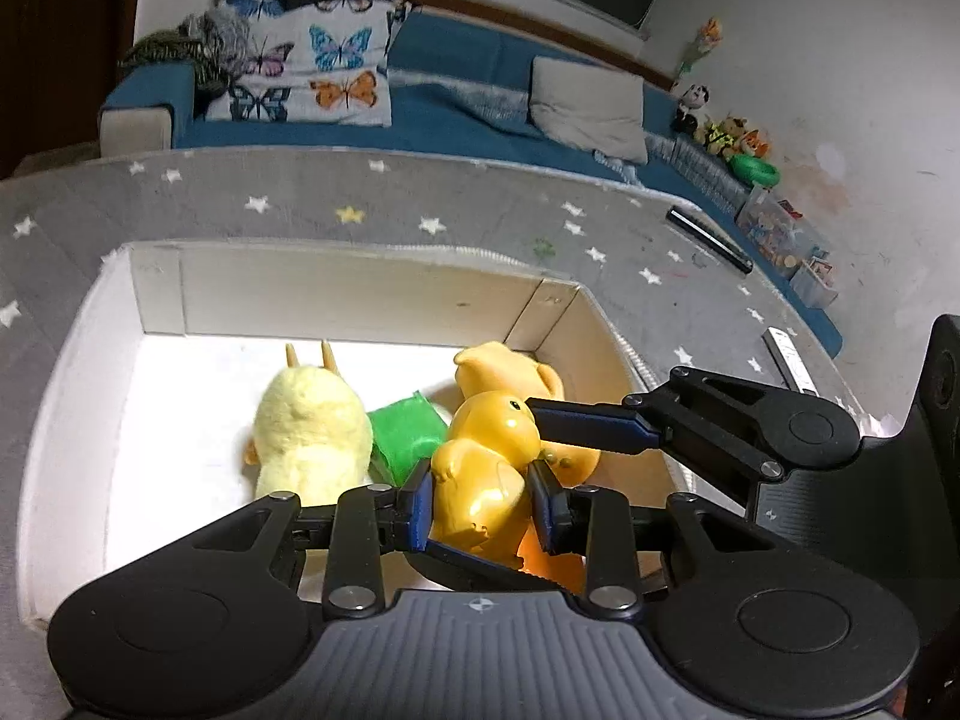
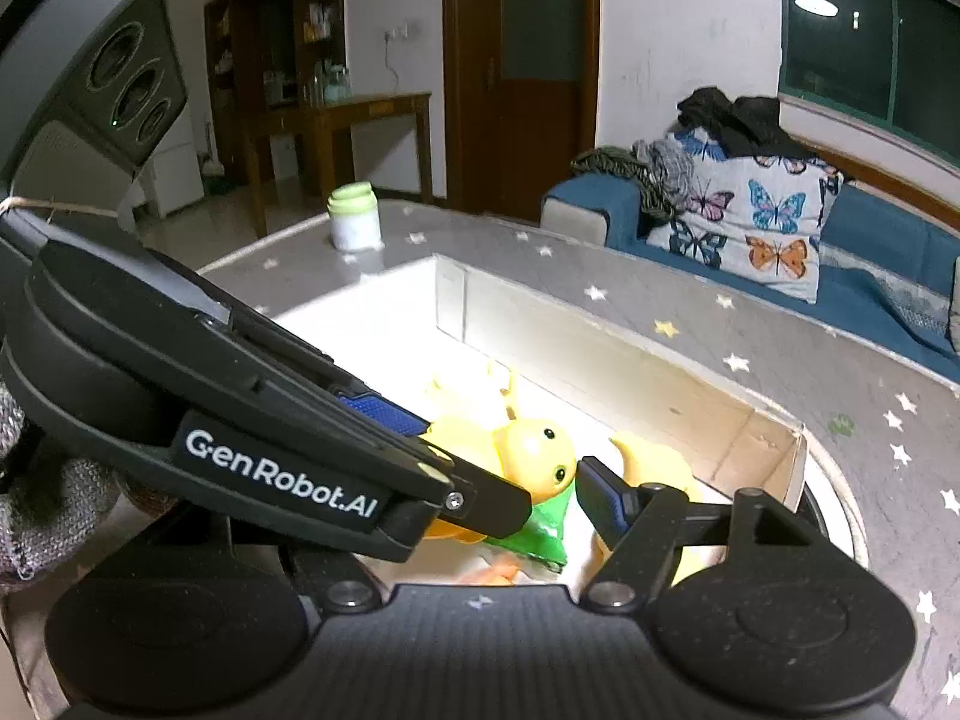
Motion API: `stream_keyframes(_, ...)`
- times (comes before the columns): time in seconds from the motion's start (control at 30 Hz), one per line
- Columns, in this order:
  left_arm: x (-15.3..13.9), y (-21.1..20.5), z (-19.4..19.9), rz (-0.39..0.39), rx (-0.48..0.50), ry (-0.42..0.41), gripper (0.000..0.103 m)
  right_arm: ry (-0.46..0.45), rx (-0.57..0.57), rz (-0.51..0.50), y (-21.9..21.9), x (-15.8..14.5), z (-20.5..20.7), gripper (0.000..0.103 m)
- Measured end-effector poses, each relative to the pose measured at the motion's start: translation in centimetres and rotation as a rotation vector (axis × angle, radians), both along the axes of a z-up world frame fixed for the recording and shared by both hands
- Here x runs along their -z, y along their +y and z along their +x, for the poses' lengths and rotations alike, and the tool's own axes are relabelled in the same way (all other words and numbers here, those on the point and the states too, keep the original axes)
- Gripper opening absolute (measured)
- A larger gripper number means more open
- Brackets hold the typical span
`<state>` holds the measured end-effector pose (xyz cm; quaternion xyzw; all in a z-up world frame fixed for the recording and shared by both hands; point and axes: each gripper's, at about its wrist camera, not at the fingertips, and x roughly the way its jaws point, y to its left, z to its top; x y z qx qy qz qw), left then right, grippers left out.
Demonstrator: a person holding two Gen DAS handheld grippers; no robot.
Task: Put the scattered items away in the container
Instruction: 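Lift the small yellow duck with the left tool and lower it into the box, then open the left tool and withdraw both tools from the box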
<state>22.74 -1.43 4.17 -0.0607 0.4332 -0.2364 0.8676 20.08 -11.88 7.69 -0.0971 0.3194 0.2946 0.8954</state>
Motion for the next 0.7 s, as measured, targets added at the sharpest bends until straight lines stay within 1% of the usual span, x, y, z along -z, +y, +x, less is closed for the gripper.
stream_keyframes(0.33, 1.5, 0.2, 1.6, -0.012, -0.024, 0.051, 0.036, 0.074, -0.008, -0.016, -0.2, 1.6, 2.2, 0.072)
stream_keyframes(0.53, 1.3, 0.9, 1.2, -0.009, -0.044, 0.038, 0.036, 0.086, -0.004, -0.018, -0.5, 1.8, 2.1, 0.072)
stream_keyframes(0.7, 0.3, 1.6, -0.1, -0.002, -0.064, -0.001, 0.036, 0.076, 0.007, -0.012, -0.7, 1.5, 1.3, 0.073)
